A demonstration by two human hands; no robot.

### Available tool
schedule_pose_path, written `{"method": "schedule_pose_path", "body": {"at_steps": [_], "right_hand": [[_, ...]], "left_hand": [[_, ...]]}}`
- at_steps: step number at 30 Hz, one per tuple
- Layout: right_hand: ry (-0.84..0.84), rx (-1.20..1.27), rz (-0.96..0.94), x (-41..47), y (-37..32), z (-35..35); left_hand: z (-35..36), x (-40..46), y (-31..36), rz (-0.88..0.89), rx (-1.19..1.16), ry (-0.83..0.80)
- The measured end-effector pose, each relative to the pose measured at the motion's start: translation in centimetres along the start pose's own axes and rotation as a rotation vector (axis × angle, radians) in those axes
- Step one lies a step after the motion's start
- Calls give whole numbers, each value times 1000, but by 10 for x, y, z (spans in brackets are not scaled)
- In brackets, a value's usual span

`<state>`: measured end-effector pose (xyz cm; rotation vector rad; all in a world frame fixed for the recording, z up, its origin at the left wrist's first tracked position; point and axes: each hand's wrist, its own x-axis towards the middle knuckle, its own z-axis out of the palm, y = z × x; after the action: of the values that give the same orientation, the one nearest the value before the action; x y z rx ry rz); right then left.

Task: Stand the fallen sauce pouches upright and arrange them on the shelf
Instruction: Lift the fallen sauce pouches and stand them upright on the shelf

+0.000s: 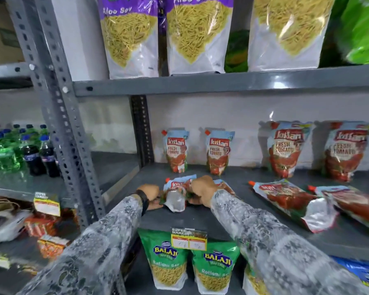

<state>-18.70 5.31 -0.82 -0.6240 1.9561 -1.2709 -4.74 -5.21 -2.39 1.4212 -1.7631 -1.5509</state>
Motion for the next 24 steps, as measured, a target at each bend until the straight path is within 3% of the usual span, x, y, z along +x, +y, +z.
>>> {"method": "schedule_pose_path", "body": {"at_steps": [3,8,14,19,24], "right_hand": [[-91,258,10,5,-17,-8],[-134,229,-102,30,-53,0],[38,213,-310,61,-63,26],[167,205,-308,75,-37,51],[149,104,-325,74,-29,56]], "left_hand": [[-12,7,13,0,-205,0],[-38,13,54,233,-182,121],[-43,36,40,471,-147,399],[-44,57,3,436,-76,457],[-40,64,-18,427,-101,458]]}}
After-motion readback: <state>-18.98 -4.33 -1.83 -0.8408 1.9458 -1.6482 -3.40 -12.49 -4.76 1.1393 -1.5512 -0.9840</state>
